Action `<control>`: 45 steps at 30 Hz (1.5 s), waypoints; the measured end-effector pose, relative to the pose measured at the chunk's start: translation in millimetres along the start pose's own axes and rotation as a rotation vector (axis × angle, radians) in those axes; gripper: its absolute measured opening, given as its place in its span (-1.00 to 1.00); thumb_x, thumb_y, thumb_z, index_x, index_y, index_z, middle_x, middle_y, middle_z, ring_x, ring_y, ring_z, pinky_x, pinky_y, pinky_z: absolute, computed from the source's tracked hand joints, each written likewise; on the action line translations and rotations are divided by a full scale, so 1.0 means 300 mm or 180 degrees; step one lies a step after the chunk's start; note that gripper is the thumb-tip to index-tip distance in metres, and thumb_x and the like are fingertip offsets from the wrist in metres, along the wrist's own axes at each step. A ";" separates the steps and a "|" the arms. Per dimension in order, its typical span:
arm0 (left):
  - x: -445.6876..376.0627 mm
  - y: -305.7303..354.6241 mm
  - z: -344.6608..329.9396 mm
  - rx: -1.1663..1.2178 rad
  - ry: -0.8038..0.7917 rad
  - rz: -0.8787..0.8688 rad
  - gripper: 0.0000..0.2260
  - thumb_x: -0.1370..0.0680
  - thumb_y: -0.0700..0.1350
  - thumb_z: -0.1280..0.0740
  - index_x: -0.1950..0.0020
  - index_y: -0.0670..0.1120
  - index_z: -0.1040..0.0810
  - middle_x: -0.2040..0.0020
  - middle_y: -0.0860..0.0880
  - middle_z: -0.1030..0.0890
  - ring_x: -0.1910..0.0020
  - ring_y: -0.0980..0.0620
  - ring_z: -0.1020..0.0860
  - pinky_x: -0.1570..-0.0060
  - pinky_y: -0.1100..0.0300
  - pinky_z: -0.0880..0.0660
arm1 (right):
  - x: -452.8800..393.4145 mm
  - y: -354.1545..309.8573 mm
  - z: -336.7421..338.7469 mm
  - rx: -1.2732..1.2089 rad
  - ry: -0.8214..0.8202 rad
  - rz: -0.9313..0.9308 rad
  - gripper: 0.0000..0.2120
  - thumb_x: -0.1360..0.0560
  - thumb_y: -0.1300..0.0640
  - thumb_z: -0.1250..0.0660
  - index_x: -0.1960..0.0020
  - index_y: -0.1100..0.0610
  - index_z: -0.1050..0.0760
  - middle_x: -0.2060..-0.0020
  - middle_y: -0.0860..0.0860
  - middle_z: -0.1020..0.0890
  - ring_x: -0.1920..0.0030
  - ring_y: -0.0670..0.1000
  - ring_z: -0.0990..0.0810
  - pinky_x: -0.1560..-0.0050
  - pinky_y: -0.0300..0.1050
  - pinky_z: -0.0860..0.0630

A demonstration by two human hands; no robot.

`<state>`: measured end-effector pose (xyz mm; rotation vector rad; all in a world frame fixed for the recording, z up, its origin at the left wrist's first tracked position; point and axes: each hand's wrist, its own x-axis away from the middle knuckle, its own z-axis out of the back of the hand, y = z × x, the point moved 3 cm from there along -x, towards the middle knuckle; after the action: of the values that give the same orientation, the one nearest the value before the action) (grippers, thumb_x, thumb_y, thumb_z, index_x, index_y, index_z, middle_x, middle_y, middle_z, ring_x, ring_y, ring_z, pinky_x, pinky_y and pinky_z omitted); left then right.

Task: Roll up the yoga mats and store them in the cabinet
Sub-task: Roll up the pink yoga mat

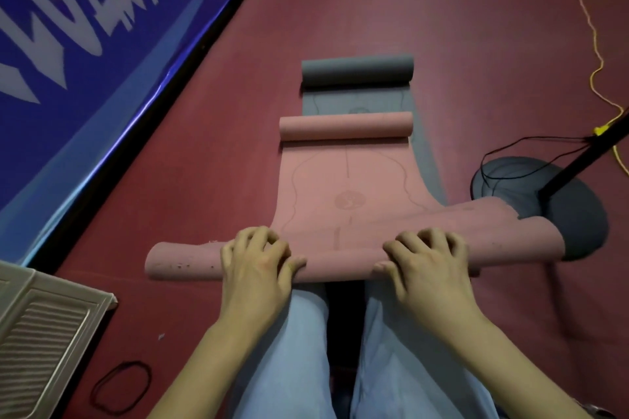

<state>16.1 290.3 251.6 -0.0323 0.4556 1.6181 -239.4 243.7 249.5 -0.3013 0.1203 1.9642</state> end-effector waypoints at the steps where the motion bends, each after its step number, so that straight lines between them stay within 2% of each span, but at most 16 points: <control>1: 0.005 0.002 0.001 -0.0103 0.0070 -0.0080 -0.68 -0.52 0.21 -0.31 0.22 -0.01 -0.59 0.10 0.09 -0.49 -0.05 -0.06 -0.43 -0.02 0.05 -0.19 | -0.007 0.000 -0.007 -0.0005 -0.0040 -0.0042 -0.64 -0.53 -0.17 -0.10 0.07 -0.01 -0.60 0.15 -0.07 -0.61 0.07 0.15 -0.50 -0.05 0.12 -0.29; 5: 0.031 -0.018 0.001 -0.0284 -0.0076 -0.0160 -0.53 -0.46 0.41 -0.29 0.09 0.02 -0.64 0.05 0.09 -0.52 -0.06 -0.08 -0.44 -0.06 -0.04 -0.27 | -0.037 0.000 -0.016 -0.0176 0.0008 -0.0173 -0.72 -0.51 -0.17 -0.11 0.07 -0.02 -0.48 0.22 -0.08 -0.63 0.15 0.13 -0.45 -0.03 0.09 -0.25; 8: 0.030 -0.017 -0.011 -0.0349 -0.0141 -0.0236 -0.55 -0.48 0.38 -0.26 0.04 0.02 -0.64 0.04 0.09 -0.53 -0.02 -0.07 -0.46 -0.07 -0.07 -0.29 | -0.065 0.002 -0.020 -0.0227 -0.0041 -0.0213 -0.71 -0.51 -0.20 -0.10 0.11 -0.02 -0.45 0.23 -0.08 -0.63 0.16 0.14 -0.46 -0.02 0.09 -0.24; 11: 0.005 -0.035 -0.030 -0.0134 -0.0211 -0.0172 -0.57 -0.53 0.32 -0.23 -0.01 0.02 -0.66 0.05 0.13 -0.51 -0.03 -0.04 -0.45 -0.07 -0.05 -0.32 | -0.067 -0.011 -0.025 -0.0198 -0.0047 -0.0216 -0.69 -0.52 -0.18 -0.11 0.10 0.01 -0.49 0.15 -0.01 -0.60 0.04 0.18 -0.49 -0.08 0.13 -0.31; 14: -0.038 -0.050 -0.045 -0.0063 -0.0550 -0.0201 -0.53 -0.56 0.30 -0.13 -0.08 0.01 -0.65 0.04 0.15 -0.48 -0.02 -0.01 -0.41 -0.05 -0.01 -0.34 | -0.070 -0.015 -0.016 -0.0209 -0.0060 -0.0239 -0.68 -0.52 -0.19 -0.14 0.11 0.02 -0.52 0.05 0.02 -0.55 -0.10 0.19 -0.48 -0.14 0.16 -0.32; 16: -0.082 -0.051 -0.047 -0.0126 -0.0898 -0.0197 -0.48 -0.55 0.31 -0.02 -0.07 0.03 -0.64 0.06 0.14 -0.44 -0.01 -0.01 -0.38 -0.03 0.02 -0.31 | -0.085 -0.008 -0.011 -0.0176 -0.0158 -0.0220 -0.65 -0.52 -0.22 -0.13 0.11 0.01 -0.54 0.05 0.00 -0.57 -0.12 0.19 -0.48 -0.14 0.16 -0.30; 18: -0.121 -0.046 -0.042 -0.0124 -0.1225 -0.0141 -0.44 -0.51 0.32 0.09 -0.03 0.08 -0.61 0.10 0.13 -0.42 -0.01 -0.02 -0.38 0.00 0.05 -0.27 | -0.107 0.005 -0.008 -0.0193 -0.0278 -0.0218 -0.58 -0.54 -0.25 -0.06 0.11 -0.01 -0.56 0.08 -0.04 -0.61 -0.04 0.18 -0.49 -0.11 0.14 -0.29; 21: -0.145 -0.041 -0.042 0.0019 -0.1352 -0.0070 -0.50 -0.51 0.30 0.16 0.10 0.15 -0.53 0.15 0.11 -0.46 0.02 -0.05 -0.41 0.01 0.04 -0.28 | -0.151 0.020 -0.008 -0.0288 -0.0641 -0.0296 -0.42 -0.54 -0.32 0.13 0.10 -0.03 -0.57 0.07 -0.10 -0.66 -0.04 0.12 -0.48 -0.15 0.11 -0.25; 24: -0.153 -0.044 -0.049 0.0108 -0.1378 0.0010 -0.57 -0.54 0.33 0.10 0.29 0.11 -0.35 0.23 0.12 -0.46 0.08 -0.05 -0.42 0.05 0.02 -0.30 | -0.176 0.025 -0.003 -0.0285 -0.0824 -0.0294 -0.38 -0.51 -0.33 0.24 0.15 -0.04 -0.51 0.03 -0.07 -0.69 -0.09 0.09 -0.47 -0.13 0.08 -0.23; 28: -0.146 -0.047 -0.036 0.0225 -0.1622 -0.0016 -0.52 -0.63 0.30 -0.05 0.33 0.02 -0.37 0.30 0.07 -0.47 0.15 -0.07 -0.46 0.15 0.01 -0.39 | -0.133 0.033 0.024 -0.0406 -0.0807 -0.0208 -0.45 -0.52 -0.32 0.23 0.23 -0.04 -0.40 0.11 -0.04 -0.68 -0.03 0.08 -0.46 -0.06 0.06 -0.24; 31: -0.103 -0.037 0.005 0.0373 -0.1694 -0.0084 -0.47 -0.55 0.37 0.00 0.34 -0.01 -0.36 0.34 0.04 -0.49 0.25 -0.02 -0.47 0.15 -0.04 -0.48 | -0.060 0.028 0.054 -0.0509 -0.0704 -0.0153 -0.49 -0.56 -0.29 0.14 0.26 -0.02 -0.40 0.22 -0.07 -0.65 0.03 0.07 -0.47 -0.03 0.08 -0.30; 35: 0.004 -0.001 0.058 0.0324 -0.1863 -0.0173 -0.43 -0.48 0.40 0.07 0.27 -0.05 -0.43 0.29 0.05 -0.51 0.21 0.06 -0.47 0.14 0.00 -0.44 | 0.106 0.022 0.070 -0.0531 -0.0466 -0.0176 -0.56 -0.61 -0.23 0.01 0.24 -0.04 -0.45 0.29 -0.13 -0.58 0.13 0.03 -0.43 0.04 0.03 -0.29; 39: 0.071 0.045 0.065 0.0034 -0.1919 -0.0347 -0.40 -0.46 0.41 0.15 0.21 0.00 -0.46 0.26 0.08 -0.53 0.14 0.02 -0.49 0.16 0.03 -0.28 | 0.203 0.018 0.072 -0.0495 -0.0230 -0.0211 -0.64 -0.64 -0.18 -0.04 0.17 -0.05 -0.46 0.29 -0.15 -0.55 0.17 0.04 -0.41 0.05 -0.01 -0.26; 42: 0.064 0.043 0.054 0.0226 -0.1761 -0.0079 -0.59 -0.54 0.39 -0.05 -0.05 0.12 -0.44 0.04 0.16 -0.61 -0.02 -0.02 -0.57 0.06 0.04 -0.34 | 0.154 0.019 0.051 -0.0434 -0.0294 -0.0097 -0.68 -0.64 -0.21 -0.03 -0.03 -0.09 -0.49 0.18 -0.15 -0.59 0.13 0.06 -0.46 0.05 0.02 -0.30; 43: 0.060 0.039 0.053 0.0334 -0.1690 0.0049 -0.65 -0.55 0.37 -0.11 -0.11 0.15 -0.39 0.03 0.17 -0.61 -0.02 -0.02 -0.57 0.07 0.05 -0.33 | 0.133 0.017 0.046 -0.0421 -0.0342 -0.0064 -0.67 -0.63 -0.23 -0.02 -0.02 -0.09 -0.48 0.17 -0.14 -0.58 0.13 0.07 -0.47 0.05 0.04 -0.32; 45: 0.056 0.031 0.046 0.0236 -0.1563 0.0028 -0.61 -0.50 0.42 -0.05 -0.02 0.14 -0.35 0.12 0.15 -0.56 0.02 -0.02 -0.53 0.09 0.03 -0.30 | 0.101 0.015 0.043 -0.0399 -0.0429 -0.0026 -0.65 -0.62 -0.26 -0.02 0.07 -0.08 -0.45 0.19 -0.12 -0.53 0.11 0.07 -0.45 0.06 0.07 -0.35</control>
<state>8.6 310.1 262.1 0.4149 0.1339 1.5504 -256.8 271.7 253.6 -0.2495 -0.0914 1.9814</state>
